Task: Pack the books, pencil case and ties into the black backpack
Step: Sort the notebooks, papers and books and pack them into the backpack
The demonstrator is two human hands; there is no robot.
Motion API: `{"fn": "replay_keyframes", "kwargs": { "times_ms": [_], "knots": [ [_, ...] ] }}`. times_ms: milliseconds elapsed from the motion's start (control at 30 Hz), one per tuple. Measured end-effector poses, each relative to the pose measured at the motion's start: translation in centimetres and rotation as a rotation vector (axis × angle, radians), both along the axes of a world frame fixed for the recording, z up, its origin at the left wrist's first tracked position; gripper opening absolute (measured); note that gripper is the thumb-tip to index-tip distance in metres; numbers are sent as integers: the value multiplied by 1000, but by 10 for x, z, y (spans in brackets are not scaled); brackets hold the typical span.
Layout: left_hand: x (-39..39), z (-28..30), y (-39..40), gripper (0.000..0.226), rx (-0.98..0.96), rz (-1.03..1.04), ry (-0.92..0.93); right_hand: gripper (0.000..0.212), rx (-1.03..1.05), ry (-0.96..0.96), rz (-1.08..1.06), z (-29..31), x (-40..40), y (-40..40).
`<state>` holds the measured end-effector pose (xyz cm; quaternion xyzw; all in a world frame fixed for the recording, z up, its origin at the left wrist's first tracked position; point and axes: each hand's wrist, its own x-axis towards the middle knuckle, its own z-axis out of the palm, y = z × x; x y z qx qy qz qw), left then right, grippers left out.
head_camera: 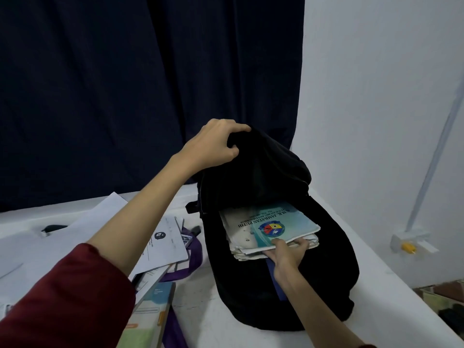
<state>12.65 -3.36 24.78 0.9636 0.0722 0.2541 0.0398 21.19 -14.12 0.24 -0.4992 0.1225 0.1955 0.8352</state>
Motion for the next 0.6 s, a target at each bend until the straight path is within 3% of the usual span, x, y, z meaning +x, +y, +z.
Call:
{"fn": "replay_keyframes", "kwargs": {
  "times_ms": [233, 367, 467, 600],
  "knots": [
    [4, -6, 3, 50, -25, -19, -8, 34, 42, 145, 225, 9, 10, -10],
    [8, -8, 4, 50, -30, -20, -1, 25, 127, 132, 122, 15, 10, -11],
    [7, -5, 6, 50, -36, -13, -17, 29, 153, 114, 53, 12, 2, -6],
    [5, -4, 4, 50, -37, -18, -12, 46, 24, 124, 207, 13, 9, 8]
  ]
}}
